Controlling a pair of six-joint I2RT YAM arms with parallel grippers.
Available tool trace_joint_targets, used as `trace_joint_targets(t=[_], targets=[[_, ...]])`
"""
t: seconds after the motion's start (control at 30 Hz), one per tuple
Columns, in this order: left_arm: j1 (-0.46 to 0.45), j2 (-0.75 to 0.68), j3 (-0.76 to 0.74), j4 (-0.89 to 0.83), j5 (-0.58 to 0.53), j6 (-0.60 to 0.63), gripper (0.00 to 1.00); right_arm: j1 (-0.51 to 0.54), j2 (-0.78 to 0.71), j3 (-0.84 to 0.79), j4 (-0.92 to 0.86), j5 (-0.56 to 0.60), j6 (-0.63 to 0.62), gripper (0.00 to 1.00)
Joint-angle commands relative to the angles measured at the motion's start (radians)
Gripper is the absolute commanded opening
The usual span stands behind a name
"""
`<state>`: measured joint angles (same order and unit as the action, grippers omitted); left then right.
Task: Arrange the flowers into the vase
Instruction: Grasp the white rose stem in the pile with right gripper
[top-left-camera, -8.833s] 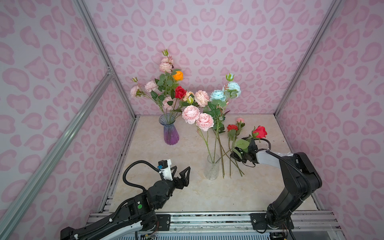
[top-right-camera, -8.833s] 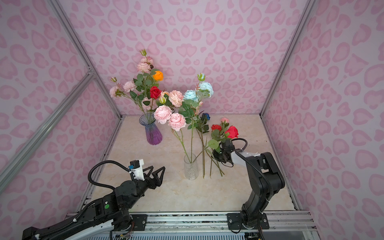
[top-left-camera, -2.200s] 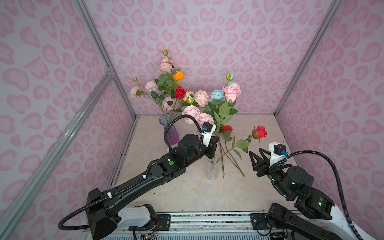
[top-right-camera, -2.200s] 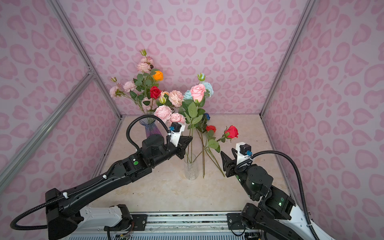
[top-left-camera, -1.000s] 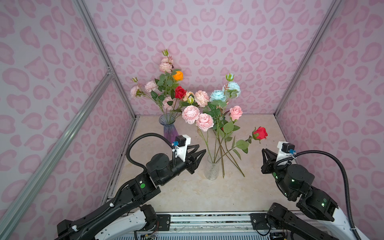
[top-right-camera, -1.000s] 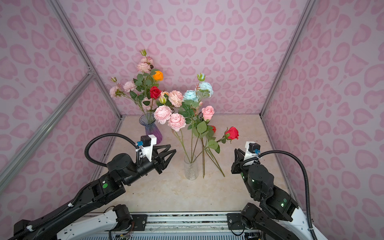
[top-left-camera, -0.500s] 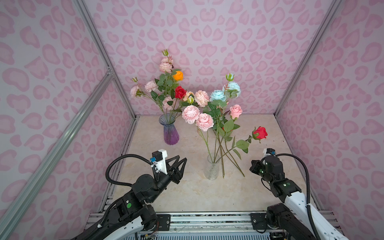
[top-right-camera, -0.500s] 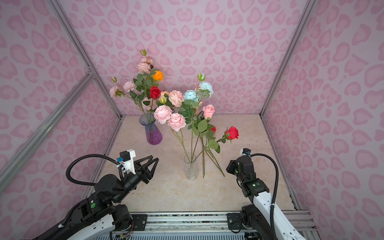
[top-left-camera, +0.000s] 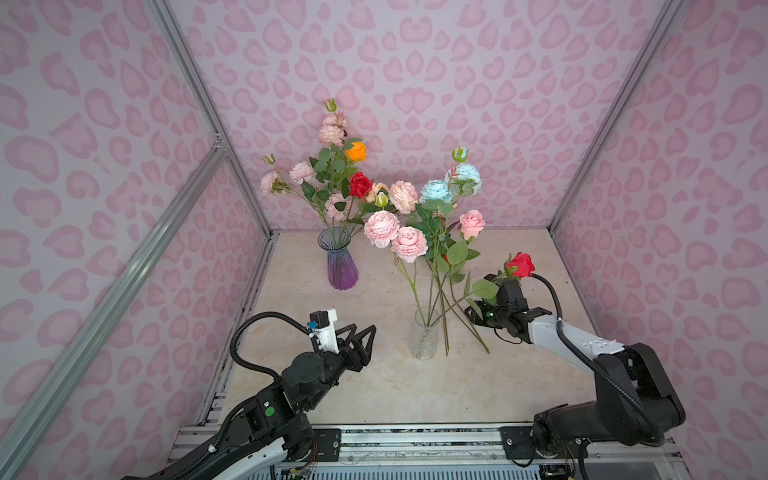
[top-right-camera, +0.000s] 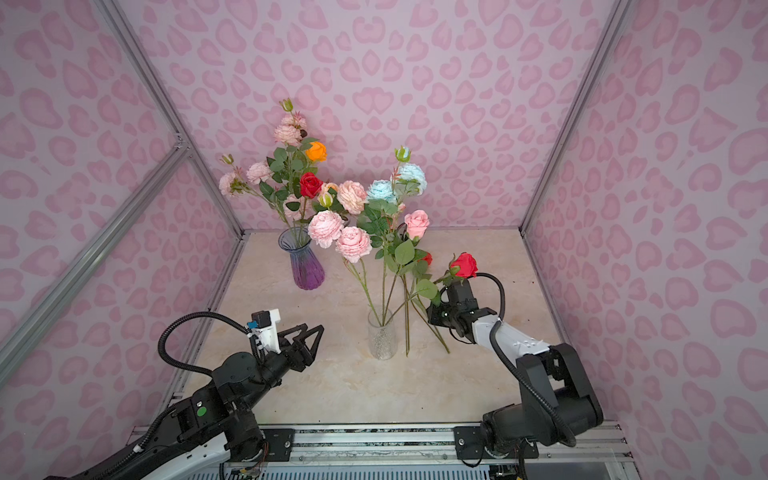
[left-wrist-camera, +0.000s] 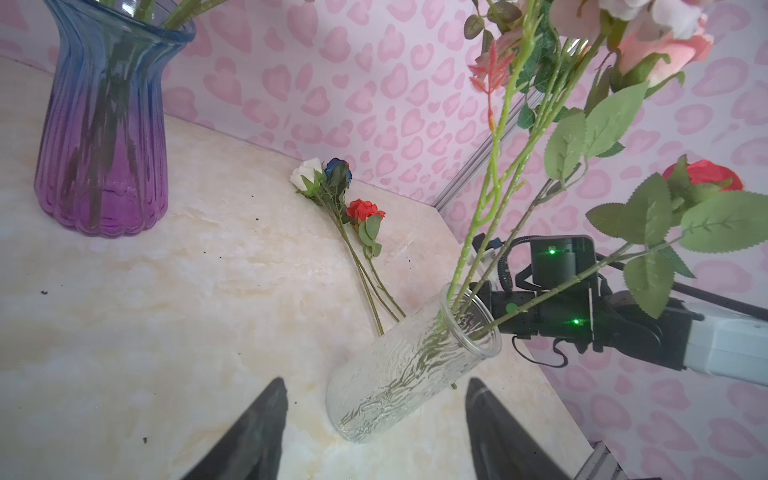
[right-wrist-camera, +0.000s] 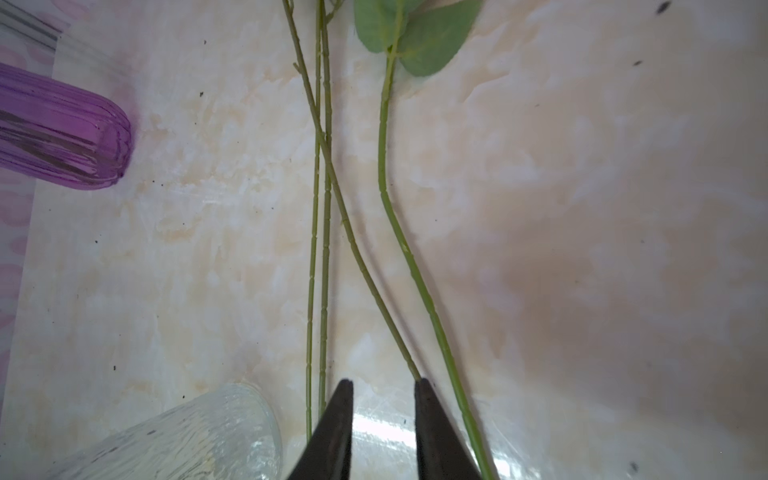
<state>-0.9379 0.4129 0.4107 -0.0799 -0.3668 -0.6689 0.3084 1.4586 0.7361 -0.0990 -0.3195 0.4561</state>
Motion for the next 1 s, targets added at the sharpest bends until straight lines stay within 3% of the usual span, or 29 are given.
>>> trace_joint_targets(t=[0.0, 0.43, 0.87, 0.97], targets=[[0.001, 0.010, 0.002, 0.006, -0.011, -0.030, 0.69, 0.033, 0.074, 0.057, -0.001, -0.021, -0.084, 0.28], [0.001, 0.018, 0.019, -0.001, -0.006, -0.013, 0.70, 0.084, 0.323, 0.218, -0.025, 0.048, -0.181, 0.29], [0.001, -0.009, 0.016, -0.023, -0.021, -0.002, 0.69, 0.116, 0.368, 0.242, -0.069, 0.187, -0.190, 0.21], [0.001, -0.014, 0.015, -0.024, -0.026, -0.003, 0.69, 0.124, 0.377, 0.241, -0.064, 0.196, -0.183, 0.14]])
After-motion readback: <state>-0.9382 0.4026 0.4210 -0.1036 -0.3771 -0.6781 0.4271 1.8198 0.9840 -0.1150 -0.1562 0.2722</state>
